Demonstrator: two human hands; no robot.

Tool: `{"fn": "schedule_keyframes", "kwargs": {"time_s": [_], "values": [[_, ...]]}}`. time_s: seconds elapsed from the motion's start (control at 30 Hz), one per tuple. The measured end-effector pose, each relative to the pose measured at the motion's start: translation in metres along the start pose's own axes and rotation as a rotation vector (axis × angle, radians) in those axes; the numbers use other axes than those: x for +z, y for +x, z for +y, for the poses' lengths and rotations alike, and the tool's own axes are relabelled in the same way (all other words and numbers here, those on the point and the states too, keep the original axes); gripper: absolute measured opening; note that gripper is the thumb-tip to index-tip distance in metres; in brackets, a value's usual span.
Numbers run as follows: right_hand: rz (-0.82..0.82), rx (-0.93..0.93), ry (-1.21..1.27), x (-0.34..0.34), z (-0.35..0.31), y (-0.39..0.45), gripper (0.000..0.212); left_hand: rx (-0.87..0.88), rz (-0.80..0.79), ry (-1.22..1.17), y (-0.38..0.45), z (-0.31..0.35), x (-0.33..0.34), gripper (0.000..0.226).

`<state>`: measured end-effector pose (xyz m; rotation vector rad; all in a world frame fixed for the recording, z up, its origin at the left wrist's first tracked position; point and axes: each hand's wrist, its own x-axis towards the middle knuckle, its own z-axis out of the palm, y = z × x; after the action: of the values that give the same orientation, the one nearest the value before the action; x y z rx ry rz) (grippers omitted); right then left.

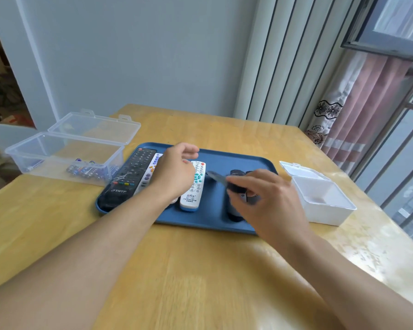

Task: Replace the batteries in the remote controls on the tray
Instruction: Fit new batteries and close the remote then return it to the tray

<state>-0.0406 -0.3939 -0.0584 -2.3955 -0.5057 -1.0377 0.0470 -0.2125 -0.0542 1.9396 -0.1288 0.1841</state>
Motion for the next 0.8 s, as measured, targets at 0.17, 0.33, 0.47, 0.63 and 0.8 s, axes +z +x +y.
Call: {"fn": "schedule_keyframes", "kwargs": {"time_s": [0.17, 0.33, 0.47, 0.63, 0.8], "values": [[-0.067, -0.236, -0.273, 0.018, -0.005, -0.003, 0.011, -0.006, -0.066, 0.131, -0.003, 0.001, -0.002, 0.047], [-0.199, -0.224, -0.307, 0.023, -0.002, -0.006, 0.018, -0.010, -0.112, 0.290, -0.009, 0.007, -0.002, 0.059], [-0.305, -0.146, -0.243, 0.027, 0.001, -0.008, 0.016, -0.011, -0.127, 0.302, -0.013, 0.011, -0.003, 0.058], [-0.384, -0.041, -0.197, 0.026, 0.005, -0.010, 0.018, 0.037, -0.129, 0.338, -0.014, 0.011, -0.003, 0.056], [-0.449, -0.028, -0.177, 0.020, 0.002, -0.006, 0.040, 0.124, -0.244, 0.509, -0.016, 0.008, 0.000, 0.061]]}}
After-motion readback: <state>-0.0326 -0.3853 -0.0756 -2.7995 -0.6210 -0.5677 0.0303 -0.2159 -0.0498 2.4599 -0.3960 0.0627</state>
